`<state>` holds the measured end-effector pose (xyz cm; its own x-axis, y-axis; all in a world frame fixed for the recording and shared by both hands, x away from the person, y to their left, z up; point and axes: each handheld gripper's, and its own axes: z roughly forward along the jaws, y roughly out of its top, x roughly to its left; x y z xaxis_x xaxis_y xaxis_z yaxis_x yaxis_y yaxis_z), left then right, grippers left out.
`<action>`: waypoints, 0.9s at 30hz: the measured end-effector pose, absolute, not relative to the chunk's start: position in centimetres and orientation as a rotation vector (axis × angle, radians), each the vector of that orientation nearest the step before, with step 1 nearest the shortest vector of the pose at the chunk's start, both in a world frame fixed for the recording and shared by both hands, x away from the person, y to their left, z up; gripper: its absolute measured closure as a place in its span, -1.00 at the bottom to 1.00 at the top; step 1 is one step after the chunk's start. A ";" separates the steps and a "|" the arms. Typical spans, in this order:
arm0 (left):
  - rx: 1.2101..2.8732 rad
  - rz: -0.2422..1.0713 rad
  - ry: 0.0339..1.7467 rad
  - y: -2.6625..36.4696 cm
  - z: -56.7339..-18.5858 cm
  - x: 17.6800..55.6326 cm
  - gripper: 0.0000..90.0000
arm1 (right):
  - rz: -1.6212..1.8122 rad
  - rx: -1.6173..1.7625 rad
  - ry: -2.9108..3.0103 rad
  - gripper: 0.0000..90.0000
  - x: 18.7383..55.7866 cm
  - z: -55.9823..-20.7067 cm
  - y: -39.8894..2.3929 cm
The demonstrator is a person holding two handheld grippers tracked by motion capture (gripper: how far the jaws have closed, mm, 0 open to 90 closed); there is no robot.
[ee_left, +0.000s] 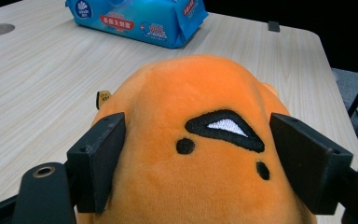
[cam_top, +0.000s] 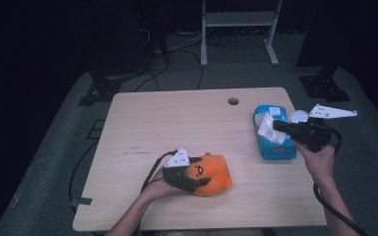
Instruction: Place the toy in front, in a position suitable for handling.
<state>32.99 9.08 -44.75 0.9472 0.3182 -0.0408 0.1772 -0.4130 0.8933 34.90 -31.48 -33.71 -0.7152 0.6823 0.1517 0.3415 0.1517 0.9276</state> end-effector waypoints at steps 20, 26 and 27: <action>2.000 0.160 0.344 9.2 -44.9 33.2 -0.57 | 1.800 0.764 2.618 0.95 31.0 -36.0 -22.2; 2.001 0.160 0.345 9.1 -44.8 33.1 -0.57 | 1.570 0.757 2.570 0.93 33.3 -39.5 -19.1; 2.002 0.160 0.348 9.2 -44.8 33.1 -0.57 | 1.567 0.729 2.563 0.92 33.2 -39.8 -18.7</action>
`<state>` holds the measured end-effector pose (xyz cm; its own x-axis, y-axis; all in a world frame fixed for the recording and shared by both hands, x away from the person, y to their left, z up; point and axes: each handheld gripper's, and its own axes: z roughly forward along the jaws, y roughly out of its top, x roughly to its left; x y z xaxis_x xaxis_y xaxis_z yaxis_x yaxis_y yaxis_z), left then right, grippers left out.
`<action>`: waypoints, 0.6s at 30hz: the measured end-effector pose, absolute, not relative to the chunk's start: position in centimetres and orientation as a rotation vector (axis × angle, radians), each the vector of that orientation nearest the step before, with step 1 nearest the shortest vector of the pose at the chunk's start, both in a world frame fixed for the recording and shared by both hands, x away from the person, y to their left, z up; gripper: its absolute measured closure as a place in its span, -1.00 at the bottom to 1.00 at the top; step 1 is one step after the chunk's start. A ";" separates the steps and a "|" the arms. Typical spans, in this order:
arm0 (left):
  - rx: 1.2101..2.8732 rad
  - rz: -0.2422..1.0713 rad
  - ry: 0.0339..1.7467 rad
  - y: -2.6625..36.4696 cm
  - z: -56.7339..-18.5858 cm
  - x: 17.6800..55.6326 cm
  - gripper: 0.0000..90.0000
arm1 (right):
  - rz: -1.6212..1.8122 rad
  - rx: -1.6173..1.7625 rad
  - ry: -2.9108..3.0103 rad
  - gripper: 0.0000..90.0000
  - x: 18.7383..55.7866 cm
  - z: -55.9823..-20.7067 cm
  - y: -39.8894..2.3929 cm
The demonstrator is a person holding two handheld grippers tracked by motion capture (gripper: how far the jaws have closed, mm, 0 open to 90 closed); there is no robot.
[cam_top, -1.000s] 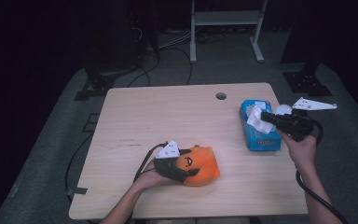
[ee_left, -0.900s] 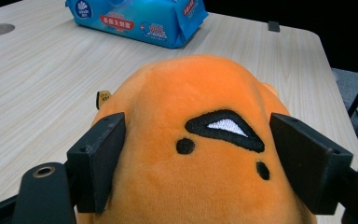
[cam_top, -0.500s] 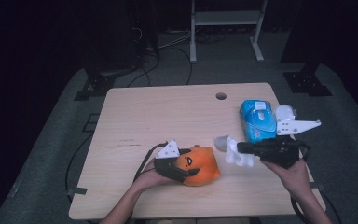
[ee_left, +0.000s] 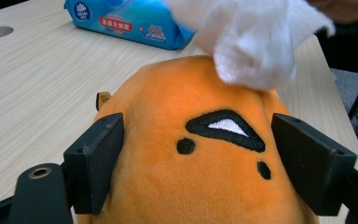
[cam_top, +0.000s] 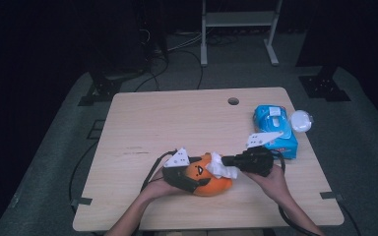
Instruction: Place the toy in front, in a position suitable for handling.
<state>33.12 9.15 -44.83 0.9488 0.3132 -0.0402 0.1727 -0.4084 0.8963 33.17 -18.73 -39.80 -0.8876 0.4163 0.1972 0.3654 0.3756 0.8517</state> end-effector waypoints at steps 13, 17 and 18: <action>2.013 0.167 0.360 9.0 -44.7 33.1 -0.57 | 1.532 0.478 2.533 0.22 31.0 -40.9 -16.5; 2.022 0.156 0.350 9.1 -44.7 33.1 -0.59 | 1.506 0.476 2.510 0.24 31.4 -41.2 -15.7; 2.025 0.152 0.349 9.1 -44.7 33.2 -0.60 | 1.496 0.484 2.506 0.28 31.6 -41.3 -15.5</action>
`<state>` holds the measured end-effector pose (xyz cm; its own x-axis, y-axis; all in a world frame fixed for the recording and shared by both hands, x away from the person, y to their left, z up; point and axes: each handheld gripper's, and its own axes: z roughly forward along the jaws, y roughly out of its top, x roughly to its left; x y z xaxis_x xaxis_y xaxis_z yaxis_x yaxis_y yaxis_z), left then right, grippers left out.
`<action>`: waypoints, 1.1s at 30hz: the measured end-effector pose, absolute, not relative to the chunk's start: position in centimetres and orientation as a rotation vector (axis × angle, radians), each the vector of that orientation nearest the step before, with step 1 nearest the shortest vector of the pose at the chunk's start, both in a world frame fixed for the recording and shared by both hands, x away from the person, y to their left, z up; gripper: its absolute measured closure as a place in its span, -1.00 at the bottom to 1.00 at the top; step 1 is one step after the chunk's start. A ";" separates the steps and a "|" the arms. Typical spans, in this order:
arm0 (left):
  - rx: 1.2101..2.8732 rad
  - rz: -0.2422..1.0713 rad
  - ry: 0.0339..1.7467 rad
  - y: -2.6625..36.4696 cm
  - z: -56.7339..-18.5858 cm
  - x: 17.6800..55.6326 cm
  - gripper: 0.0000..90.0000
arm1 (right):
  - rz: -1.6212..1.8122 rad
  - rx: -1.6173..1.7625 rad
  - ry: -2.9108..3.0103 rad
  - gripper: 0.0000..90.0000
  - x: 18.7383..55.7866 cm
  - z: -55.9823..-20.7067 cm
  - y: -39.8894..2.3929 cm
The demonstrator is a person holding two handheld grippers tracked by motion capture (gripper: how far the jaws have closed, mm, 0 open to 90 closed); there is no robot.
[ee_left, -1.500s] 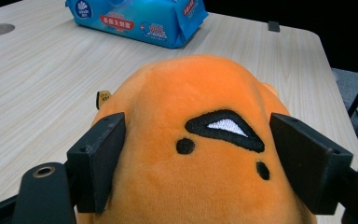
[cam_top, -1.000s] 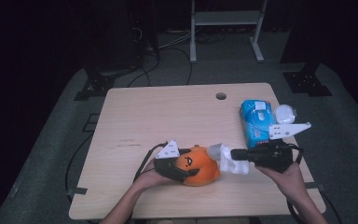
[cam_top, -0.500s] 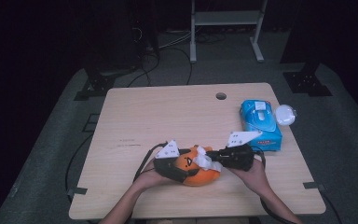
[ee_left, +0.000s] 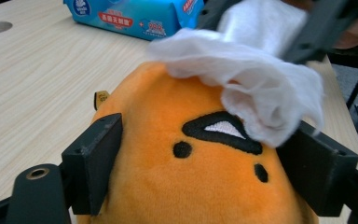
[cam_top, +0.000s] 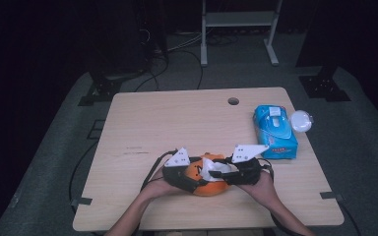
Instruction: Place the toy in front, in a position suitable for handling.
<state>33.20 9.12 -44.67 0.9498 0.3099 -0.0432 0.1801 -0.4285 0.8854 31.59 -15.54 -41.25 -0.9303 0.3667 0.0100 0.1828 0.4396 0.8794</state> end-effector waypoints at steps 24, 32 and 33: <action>2.065 0.150 0.349 11.2 -43.9 33.9 -0.52 | 1.376 0.613 2.503 0.82 31.8 -42.3 -19.2; 2.052 0.163 0.384 10.9 -44.2 34.1 -0.50 | 1.457 0.501 2.522 0.81 30.6 -41.6 -16.6; 2.050 0.165 0.391 10.9 -44.3 34.1 -0.50 | 1.439 0.472 2.528 0.81 30.4 -41.5 -15.9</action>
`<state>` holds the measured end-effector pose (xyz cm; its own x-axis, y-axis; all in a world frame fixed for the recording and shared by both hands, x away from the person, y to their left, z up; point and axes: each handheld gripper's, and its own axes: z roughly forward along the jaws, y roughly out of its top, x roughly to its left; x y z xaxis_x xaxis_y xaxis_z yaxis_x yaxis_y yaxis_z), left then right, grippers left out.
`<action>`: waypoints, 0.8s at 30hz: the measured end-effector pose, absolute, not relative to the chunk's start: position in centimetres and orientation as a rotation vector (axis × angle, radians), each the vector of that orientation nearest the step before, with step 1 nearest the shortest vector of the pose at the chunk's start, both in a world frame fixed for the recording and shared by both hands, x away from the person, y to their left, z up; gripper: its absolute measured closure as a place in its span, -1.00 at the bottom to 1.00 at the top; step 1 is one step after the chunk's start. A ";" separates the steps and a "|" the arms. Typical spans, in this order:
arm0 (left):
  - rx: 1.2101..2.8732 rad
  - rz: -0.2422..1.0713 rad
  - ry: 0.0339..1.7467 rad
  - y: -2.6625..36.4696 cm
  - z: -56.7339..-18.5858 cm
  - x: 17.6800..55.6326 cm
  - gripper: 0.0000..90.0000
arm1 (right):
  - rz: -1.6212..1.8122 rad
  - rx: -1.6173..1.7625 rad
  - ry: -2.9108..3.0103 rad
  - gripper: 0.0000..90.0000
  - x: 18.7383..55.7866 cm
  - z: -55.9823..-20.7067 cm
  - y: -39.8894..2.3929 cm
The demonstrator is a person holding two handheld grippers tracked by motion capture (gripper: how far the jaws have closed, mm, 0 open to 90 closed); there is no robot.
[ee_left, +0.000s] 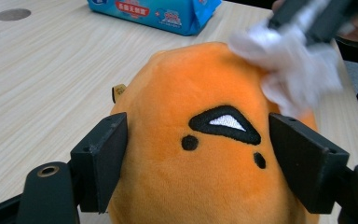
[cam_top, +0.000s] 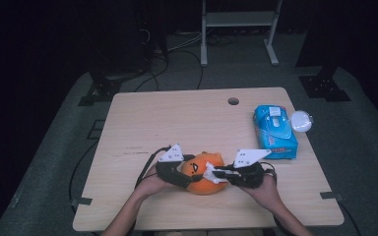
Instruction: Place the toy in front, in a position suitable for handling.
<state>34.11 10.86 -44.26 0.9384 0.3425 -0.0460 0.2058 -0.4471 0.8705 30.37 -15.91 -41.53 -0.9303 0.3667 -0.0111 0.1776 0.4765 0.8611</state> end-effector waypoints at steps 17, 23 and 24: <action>2.044 0.186 0.362 11.6 -43.3 34.2 -0.31 | 1.428 0.537 2.468 0.81 30.9 -41.4 -16.0; 2.029 0.173 0.406 12.3 -43.7 34.7 -0.25 | 1.384 0.437 2.496 0.81 30.2 -41.3 -14.2; 2.028 0.172 0.410 12.4 -43.7 34.8 -0.25 | 1.392 0.453 2.492 0.81 30.4 -41.3 -14.6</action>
<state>34.80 12.42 -43.75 0.9319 0.3589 -0.0526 0.2139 -0.4266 0.8788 30.39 -14.61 -41.32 -0.9202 0.3857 -0.0662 0.1461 0.4954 0.8563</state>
